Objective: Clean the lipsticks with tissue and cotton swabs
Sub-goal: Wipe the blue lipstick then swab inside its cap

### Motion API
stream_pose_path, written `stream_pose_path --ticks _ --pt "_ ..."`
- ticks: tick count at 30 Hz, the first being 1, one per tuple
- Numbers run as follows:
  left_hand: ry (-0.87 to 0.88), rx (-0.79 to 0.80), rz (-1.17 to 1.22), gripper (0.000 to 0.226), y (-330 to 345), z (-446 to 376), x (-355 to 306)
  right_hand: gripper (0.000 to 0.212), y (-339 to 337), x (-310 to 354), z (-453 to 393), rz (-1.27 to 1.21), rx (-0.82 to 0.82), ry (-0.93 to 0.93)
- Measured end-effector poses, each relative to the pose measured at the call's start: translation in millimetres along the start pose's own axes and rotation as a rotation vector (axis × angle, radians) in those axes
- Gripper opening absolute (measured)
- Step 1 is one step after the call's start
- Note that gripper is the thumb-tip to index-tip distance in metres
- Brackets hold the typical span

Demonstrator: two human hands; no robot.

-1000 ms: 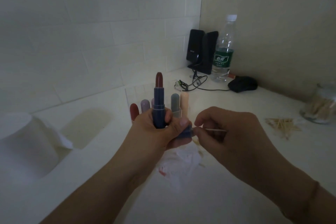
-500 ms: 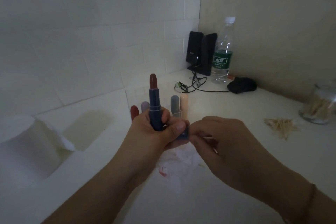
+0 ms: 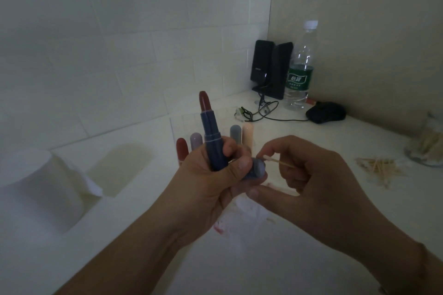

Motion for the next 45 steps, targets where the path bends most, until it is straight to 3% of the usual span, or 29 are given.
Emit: stream_pose_path --ticks 9,15,18,22,36,42,45 --pt "-0.062 0.085 0.006 0.019 11 4 4 0.033 -20 6 3 0.105 -0.132 -0.103" --pt "-0.03 -0.027 0.016 0.018 1 2 2 0.017 -20 -1 2 0.082 -0.091 -0.017" --pt "0.005 -0.037 -0.008 0.018 -3 1 -2 0.028 -27 -10 2 0.01 -0.121 0.036" --pt "0.031 -0.057 -0.029 0.018 -5 1 -4 0.034 -19 -3 1 0.284 -0.083 0.017" --pt "0.07 -0.123 -0.125 0.032 -16 -1 -4 0.033 -11 3 4 0.563 -0.1 -0.021" --pt "0.043 -0.122 -0.186 0.031 -17 -1 1 0.035 -2 4 7 0.834 -0.078 -0.075" --pt "0.034 -0.169 -0.263 0.032 -24 -1 4 0.025 3 7 6 0.932 -0.08 -0.116"
Point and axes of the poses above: each hand's wrist, its own z-axis away from the middle knuckle, its own y-axis out of the palm, x = y × z, the point moved 10 cm from there along -z, towards the middle knuckle, and after that the axes turned 3 degrees about z, right-handed, at the moved point
